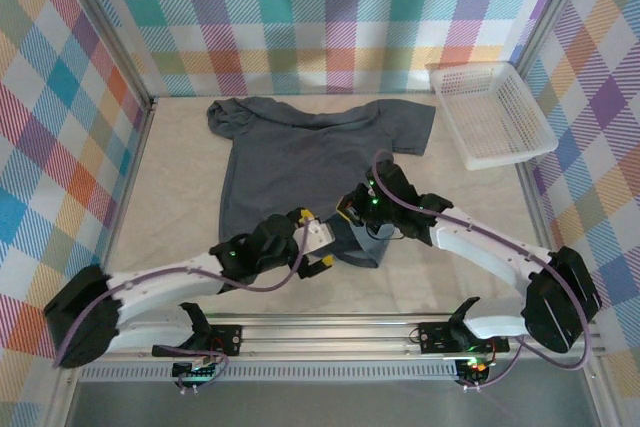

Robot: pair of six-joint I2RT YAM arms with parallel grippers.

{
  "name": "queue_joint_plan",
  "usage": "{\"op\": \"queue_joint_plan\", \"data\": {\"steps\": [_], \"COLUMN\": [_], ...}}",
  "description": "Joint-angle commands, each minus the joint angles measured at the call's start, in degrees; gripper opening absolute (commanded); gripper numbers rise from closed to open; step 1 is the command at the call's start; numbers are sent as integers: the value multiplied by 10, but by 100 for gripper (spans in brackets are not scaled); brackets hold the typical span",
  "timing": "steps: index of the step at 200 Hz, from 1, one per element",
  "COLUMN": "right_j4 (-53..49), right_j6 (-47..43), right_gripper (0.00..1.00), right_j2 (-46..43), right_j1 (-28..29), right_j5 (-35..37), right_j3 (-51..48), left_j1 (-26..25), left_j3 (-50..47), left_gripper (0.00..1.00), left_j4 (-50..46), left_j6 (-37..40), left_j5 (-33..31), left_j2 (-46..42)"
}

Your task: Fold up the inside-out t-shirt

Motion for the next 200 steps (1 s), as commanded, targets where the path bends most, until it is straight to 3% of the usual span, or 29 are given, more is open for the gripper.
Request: {"op": "queue_joint_plan", "data": {"steps": [1,26,57,74,89,105,116,124,145,159,178,191,200], "right_j4": [-52,-109,-149,-166,-183,-197,-155,-108,-20,84,197,286,352], "right_j6": [-46,-96,-186,-221,-261,-317,-388,-431,-485,-554,-667,-738,-799], "right_gripper": [0,0,0,0,0,1,22,29,52,53,51,43,31], "right_j2": [-19,-36,-68,-80,-88,-91,-94,-95,-112,-133,-114,-69,-23], "right_j1": [1,0,-7,-22,-30,-33,-33,-32,-14,42,173,233,261], "right_j5": [-24,-17,-5,2,42,128,176,187,146,116,197,241,274], "right_j3": [13,26,32,30,26,20,-2,-21,-54,-108,-156,-172,-177], "left_j1": [-1,26,59,83,106,118,118,118,122,128,130,131,133], "left_j3": [17,21,21,22,41,87,113,124,156,187,223,240,247], "left_gripper": [100,95,67,38,0,0,0,0,0,0,0,0,0], "left_j4": [146,179,150,119,62,-42,-90,-107,-162,-209,-251,-274,-278], "left_j6": [-31,-66,-74,-82,-92,-95,-98,-122,-212,-257,-292,-303,-306], "left_j5": [-149,-222,-240,-210,-117,25,78,77,3,-9,-14,-25,-31], "left_j2": [64,99,100,75,40,16,7,-1,-14,-14,-5,1,4]}}
